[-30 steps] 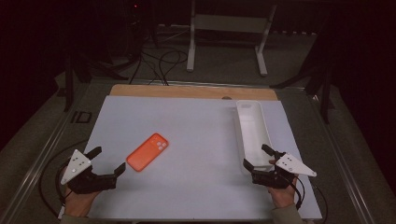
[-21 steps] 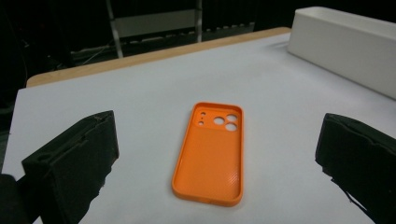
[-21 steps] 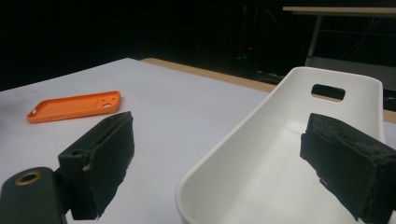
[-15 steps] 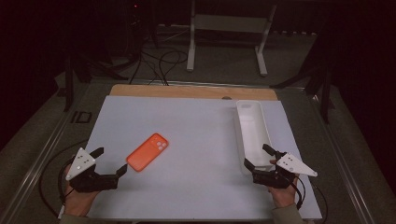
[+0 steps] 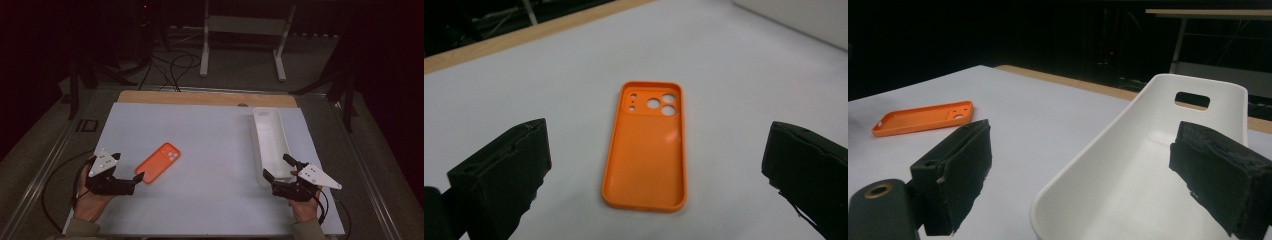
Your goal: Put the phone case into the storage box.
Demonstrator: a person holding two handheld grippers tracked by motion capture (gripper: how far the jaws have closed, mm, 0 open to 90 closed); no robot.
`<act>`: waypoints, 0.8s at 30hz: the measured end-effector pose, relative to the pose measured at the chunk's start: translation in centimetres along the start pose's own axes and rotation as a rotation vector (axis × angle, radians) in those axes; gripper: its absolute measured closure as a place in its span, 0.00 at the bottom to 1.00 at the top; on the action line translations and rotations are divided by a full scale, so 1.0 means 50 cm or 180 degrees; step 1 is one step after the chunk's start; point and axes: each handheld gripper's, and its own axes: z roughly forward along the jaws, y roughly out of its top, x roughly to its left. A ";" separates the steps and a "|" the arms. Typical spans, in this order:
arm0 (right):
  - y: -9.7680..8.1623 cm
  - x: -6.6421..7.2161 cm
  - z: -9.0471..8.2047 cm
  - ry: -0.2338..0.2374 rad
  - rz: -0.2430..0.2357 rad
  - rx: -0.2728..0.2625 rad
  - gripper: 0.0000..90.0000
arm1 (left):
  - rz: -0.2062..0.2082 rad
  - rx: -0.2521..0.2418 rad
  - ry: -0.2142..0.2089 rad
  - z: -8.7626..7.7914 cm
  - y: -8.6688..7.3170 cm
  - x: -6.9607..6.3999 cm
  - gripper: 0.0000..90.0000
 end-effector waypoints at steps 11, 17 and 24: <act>0.001 -0.001 0.000 -0.0005 -0.0006 0.0030 0.10 | 0.0106 0.0272 0.0011 0.048 0.024 0.008 0.00; 0.002 -0.002 -0.001 -0.0018 0.0001 0.0021 0.10 | 0.0098 0.0378 0.0013 0.066 0.030 0.021 0.00; 0.001 -0.002 0.000 -0.0019 0.0005 0.0036 0.10 | 0.0108 0.0616 -0.0009 0.094 0.039 0.041 0.01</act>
